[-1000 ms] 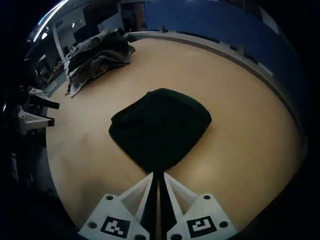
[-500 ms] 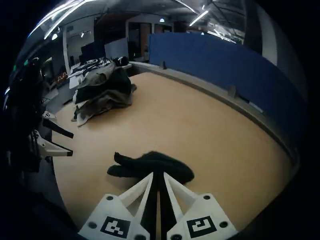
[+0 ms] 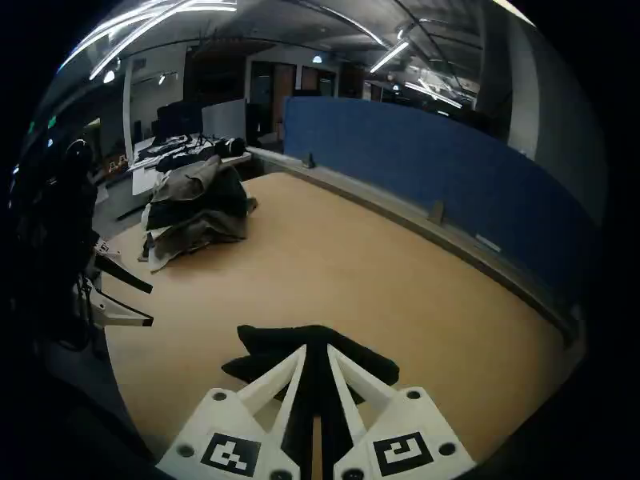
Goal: Fold towel
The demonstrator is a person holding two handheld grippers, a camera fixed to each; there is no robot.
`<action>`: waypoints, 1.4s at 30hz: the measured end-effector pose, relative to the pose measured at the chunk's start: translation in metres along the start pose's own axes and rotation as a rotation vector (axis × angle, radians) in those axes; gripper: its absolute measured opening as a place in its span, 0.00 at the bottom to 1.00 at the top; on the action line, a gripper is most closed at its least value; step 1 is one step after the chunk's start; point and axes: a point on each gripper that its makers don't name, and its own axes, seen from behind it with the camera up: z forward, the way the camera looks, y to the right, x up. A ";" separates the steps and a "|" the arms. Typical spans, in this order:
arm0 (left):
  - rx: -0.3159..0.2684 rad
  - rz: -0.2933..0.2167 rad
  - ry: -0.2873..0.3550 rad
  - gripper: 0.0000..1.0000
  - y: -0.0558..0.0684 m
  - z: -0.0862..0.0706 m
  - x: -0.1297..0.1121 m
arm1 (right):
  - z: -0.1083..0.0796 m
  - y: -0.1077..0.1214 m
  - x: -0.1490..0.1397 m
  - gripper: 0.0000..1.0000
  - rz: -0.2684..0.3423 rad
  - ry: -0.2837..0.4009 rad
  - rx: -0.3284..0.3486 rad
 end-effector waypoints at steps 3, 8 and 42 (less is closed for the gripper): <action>-0.003 0.008 0.003 0.94 0.002 0.000 0.003 | -0.008 0.009 0.000 0.02 0.006 0.007 -0.020; -0.006 0.014 0.003 0.94 0.007 0.000 0.006 | -0.023 0.026 -0.001 0.02 0.018 0.017 -0.049; 0.010 0.040 -0.017 0.94 0.023 0.011 0.013 | -0.110 0.194 -0.057 0.02 0.098 -0.012 -0.272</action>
